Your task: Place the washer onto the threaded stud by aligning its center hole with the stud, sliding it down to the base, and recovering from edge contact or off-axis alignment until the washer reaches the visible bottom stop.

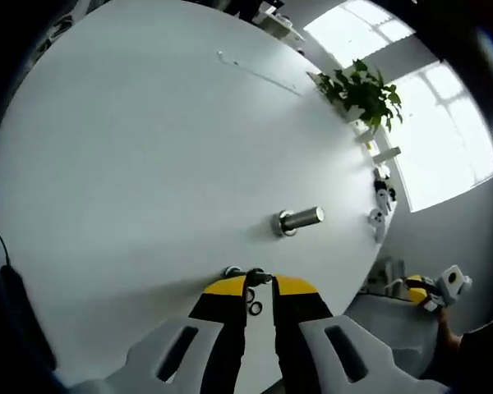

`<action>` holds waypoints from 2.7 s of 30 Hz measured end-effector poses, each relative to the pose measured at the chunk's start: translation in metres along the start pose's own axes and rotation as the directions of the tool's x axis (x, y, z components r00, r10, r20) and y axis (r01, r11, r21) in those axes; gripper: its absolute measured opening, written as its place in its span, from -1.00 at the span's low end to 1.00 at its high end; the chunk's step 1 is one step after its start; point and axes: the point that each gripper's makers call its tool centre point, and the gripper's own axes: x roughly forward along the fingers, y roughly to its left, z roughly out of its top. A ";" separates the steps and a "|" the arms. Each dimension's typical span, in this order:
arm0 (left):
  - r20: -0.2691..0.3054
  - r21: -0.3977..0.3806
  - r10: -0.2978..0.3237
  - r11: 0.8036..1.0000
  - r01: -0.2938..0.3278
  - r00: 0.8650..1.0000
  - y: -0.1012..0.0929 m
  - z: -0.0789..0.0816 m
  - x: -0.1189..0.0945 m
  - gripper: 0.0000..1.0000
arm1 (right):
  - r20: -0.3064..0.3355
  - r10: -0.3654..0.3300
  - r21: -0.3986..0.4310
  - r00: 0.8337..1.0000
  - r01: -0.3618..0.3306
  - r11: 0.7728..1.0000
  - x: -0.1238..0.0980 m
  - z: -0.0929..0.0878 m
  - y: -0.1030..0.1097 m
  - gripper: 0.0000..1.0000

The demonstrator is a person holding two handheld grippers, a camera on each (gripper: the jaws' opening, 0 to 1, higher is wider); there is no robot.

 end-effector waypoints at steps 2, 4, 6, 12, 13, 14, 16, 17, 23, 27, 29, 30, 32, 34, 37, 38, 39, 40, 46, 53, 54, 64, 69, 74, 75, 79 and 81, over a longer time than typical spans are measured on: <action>0.017 0.024 0.001 1.000 -0.001 1.000 -0.001 0.000 -0.002 -0.82 | -0.001 0.000 0.000 1.000 0.000 1.000 0.000 0.000 0.000 -0.68; 0.038 0.073 0.006 0.997 -0.009 0.999 0.000 0.000 -0.004 -0.81 | -0.002 0.000 -0.001 1.000 0.000 1.000 0.000 0.000 0.000 -0.68; 0.050 0.097 0.007 0.995 -0.012 0.999 -0.001 -0.002 -0.006 -0.82 | -0.001 0.001 -0.001 1.000 -0.001 1.000 0.000 0.000 0.000 -0.68; 0.080 0.196 0.033 0.979 -0.048 0.996 0.002 -0.005 -0.016 -0.87 | -0.005 0.001 -0.003 1.000 -0.001 1.000 0.000 -0.001 -0.001 -0.68; 0.087 0.210 0.037 0.976 -0.055 0.996 0.003 -0.004 -0.017 -0.87 | -0.005 0.002 -0.004 1.000 -0.002 1.000 0.000 -0.001 -0.001 -0.68; 0.095 0.227 0.044 0.972 -0.065 0.994 0.004 -0.003 -0.019 -0.87 | -0.006 0.002 -0.004 1.000 -0.002 1.000 0.000 -0.001 -0.001 -0.68; 0.125 0.284 0.050 0.955 -0.084 0.991 0.004 0.000 -0.021 -0.87 | -0.009 0.003 -0.006 1.000 -0.003 1.000 0.000 -0.002 -0.001 -0.68; 0.131 0.298 0.052 0.950 -0.089 0.990 0.003 0.001 -0.022 -0.87 | -0.009 0.003 -0.007 1.000 -0.003 1.000 0.000 -0.002 0.000 -0.68; 0.157 0.453 0.012 0.888 -0.083 0.987 -0.012 0.001 -0.023 -0.86 | -0.008 0.003 -0.006 1.000 -0.003 1.000 0.000 -0.002 0.000 -0.68; 0.149 0.510 0.037 0.853 -0.109 0.988 -0.011 -0.004 -0.021 -0.83 | -0.005 0.003 -0.005 1.000 -0.003 1.000 0.000 -0.001 0.000 -0.68; 0.147 0.523 0.029 0.846 -0.103 0.989 -0.012 -0.006 -0.020 -0.82 | -0.004 0.003 -0.005 1.000 -0.003 1.000 0.000 -0.001 0.000 -0.68; 0.143 0.533 0.019 0.841 -0.093 0.990 -0.013 -0.007 -0.019 -0.82 | -0.003 0.003 -0.004 1.000 -0.003 1.000 0.000 -0.001 0.000 -0.68; 0.140 0.542 0.020 0.835 -0.094 0.990 -0.013 -0.007 -0.018 -0.82 | -0.003 0.003 -0.004 1.000 -0.003 1.000 0.000 -0.001 0.000 -0.68; 0.131 0.591 0.030 0.800 -0.102 0.991 -0.014 -0.010 -0.018 -0.82 | -0.002 0.003 -0.003 1.000 -0.003 1.000 0.000 -0.001 0.000 -0.68; 0.117 0.627 0.049 0.771 -0.112 0.992 -0.013 -0.014 -0.014 -0.82 | -0.002 0.004 -0.003 1.000 -0.004 1.000 0.000 -0.001 0.000 -0.68; 0.114 0.634 0.051 0.765 -0.112 0.992 -0.014 -0.015 -0.014 -0.82 | -0.002 0.004 -0.003 1.000 -0.004 1.000 0.000 0.000 0.000 -0.68; 0.113 0.643 0.056 0.757 -0.116 0.992 -0.014 -0.016 -0.013 -0.82 | -0.003 0.003 -0.003 1.000 -0.003 1.000 0.000 0.000 -0.001 -0.68; 0.114 0.651 0.057 0.749 -0.118 0.992 -0.013 -0.016 -0.012 -0.82 | -0.003 0.003 -0.003 1.000 -0.003 1.000 0.000 0.000 -0.001 -0.68; 0.085 0.709 0.090 0.694 -0.124 0.992 -0.011 -0.025 -0.006 -0.82 | -0.003 0.003 -0.003 1.000 -0.003 1.000 0.000 0.000 0.000 -0.68; 0.022 0.761 0.131 0.640 -0.102 0.991 -0.007 -0.042 0.008 -0.83 | -0.003 0.003 -0.002 1.000 -0.003 1.000 0.000 -0.001 -0.001 -0.68; 0.015 0.763 0.132 0.639 -0.097 0.991 -0.006 -0.044 0.010 -0.83 | -0.003 0.003 -0.002 1.000 -0.003 1.000 0.000 -0.001 -0.001 -0.68; -0.045 0.749 0.148 0.659 -0.065 0.988 -0.003 -0.058 0.033 -0.90 | -0.002 0.002 0.000 1.000 -0.002 1.000 0.000 -0.001 0.000 -0.68; -0.065 0.742 0.164 0.668 -0.062 0.984 0.000 -0.058 0.040 -0.90 | 0.002 0.001 0.003 1.000 -0.001 1.000 0.000 0.000 0.000 -0.68; -0.098 0.738 0.178 0.673 -0.049 0.979 0.004 -0.061 0.045 -0.90 | 0.008 0.001 0.006 1.000 -0.001 1.000 0.000 0.001 -0.001 -0.68; -0.099 0.740 0.182 0.671 -0.050 0.978 0.005 -0.061 0.046 -0.90 | 0.009 0.000 0.007 1.000 0.000 1.000 0.000 0.001 -0.001 -0.68; -0.102 0.719 0.171 0.694 -0.046 0.980 0.005 -0.060 0.046 -0.91 | 0.013 0.000 0.011 1.000 0.000 1.000 0.000 0.002 -0.001 -0.68; -0.102 0.718 0.172 0.695 -0.047 0.980 0.005 -0.060 0.047 -0.91 | 0.013 0.001 0.011 1.000 -0.001 1.000 0.000 0.002 0.000 -0.68</action>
